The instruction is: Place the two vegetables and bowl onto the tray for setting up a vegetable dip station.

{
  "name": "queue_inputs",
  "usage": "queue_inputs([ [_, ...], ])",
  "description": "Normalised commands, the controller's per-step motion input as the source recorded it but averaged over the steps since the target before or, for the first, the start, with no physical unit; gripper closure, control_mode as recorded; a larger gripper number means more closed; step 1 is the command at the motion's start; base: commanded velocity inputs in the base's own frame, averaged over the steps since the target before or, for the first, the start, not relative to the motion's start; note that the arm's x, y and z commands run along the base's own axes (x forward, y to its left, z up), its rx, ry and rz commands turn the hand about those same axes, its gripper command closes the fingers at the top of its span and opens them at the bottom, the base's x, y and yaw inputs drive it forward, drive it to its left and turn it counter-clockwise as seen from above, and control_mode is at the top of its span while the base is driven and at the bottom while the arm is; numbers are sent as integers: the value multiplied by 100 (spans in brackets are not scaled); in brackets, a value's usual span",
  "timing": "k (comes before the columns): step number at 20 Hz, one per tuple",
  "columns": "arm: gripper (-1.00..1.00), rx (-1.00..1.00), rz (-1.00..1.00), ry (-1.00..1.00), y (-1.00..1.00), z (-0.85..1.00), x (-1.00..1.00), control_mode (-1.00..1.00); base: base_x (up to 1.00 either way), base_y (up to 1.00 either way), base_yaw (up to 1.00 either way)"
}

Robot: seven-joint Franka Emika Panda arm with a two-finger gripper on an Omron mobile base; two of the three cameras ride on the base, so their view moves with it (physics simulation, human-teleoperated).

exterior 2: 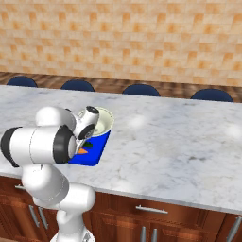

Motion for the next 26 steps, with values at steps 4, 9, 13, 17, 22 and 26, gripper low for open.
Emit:
queue_inputs([
  [4,-100,0,-4,-3,-2,23,-3,-100,0,0,0],
  [9,-100,0,-9,0,-3,35,-6,-100,0,0,0],
  [13,-100,0,-21,1,-7,33,-18,-100,0,0,0],
  [17,-100,0,-30,0,-10,28,-26,-100,0,0,0],
  [22,-100,0,-42,0,-9,26,-28,-100,0,0,0],
  [26,-100,0,-43,0,-10,27,-27,-100,0,0,0],
])
